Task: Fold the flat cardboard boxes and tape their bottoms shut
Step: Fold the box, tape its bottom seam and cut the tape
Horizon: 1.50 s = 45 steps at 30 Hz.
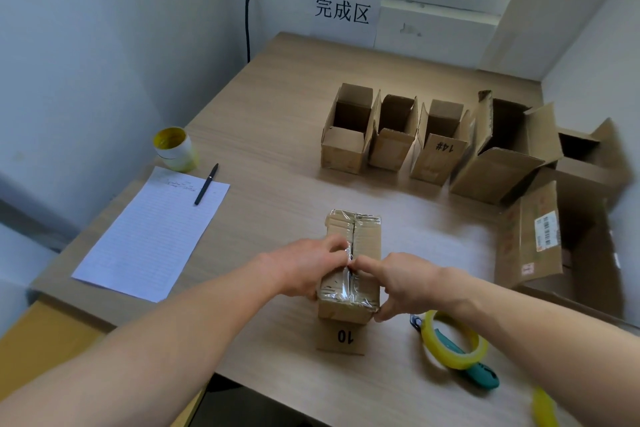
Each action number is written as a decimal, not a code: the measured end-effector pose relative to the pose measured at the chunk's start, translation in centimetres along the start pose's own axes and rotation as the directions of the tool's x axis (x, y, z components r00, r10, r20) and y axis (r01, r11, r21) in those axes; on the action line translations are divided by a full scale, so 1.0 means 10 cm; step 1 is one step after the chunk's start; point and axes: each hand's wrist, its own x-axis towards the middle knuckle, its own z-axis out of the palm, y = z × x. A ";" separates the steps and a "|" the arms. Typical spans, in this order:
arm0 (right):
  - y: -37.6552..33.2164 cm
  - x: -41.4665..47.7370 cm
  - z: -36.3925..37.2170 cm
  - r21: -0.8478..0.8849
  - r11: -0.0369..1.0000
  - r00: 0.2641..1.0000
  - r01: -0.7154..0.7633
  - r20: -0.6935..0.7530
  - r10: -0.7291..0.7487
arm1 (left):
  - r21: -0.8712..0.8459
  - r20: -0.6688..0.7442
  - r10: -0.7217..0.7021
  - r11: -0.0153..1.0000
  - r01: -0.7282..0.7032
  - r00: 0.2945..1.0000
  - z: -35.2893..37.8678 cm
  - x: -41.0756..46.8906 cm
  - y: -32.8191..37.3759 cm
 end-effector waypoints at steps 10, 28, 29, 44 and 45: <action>-0.01 0.00 -0.03 0.007 1.000 1.000 -0.005 0.016 0.005 | 0.018 0.108 0.027 0.999 -0.029 0.994 -0.15 0.08 0.01; 0.02 0.06 -0.02 0.179 0.983 0.996 -0.050 0.083 0.035 | -0.075 0.065 -0.063 0.995 0.068 0.996 -0.17 0.19 -0.03; 0.02 0.06 -0.02 0.206 0.976 0.995 -0.066 0.091 0.048 | -0.110 0.046 -0.071 0.991 0.075 0.996 -0.15 0.19 -0.02; -0.17 0.06 0.30 0.658 0.719 0.872 -0.225 -0.193 0.450 | -0.685 -0.191 -0.662 0.619 0.385 0.724 0.64 0.04 0.54; -0.20 0.09 0.32 0.659 0.708 0.866 -0.253 -0.172 0.470 | -0.695 -0.187 -0.695 0.593 0.406 0.694 0.65 0.06 0.54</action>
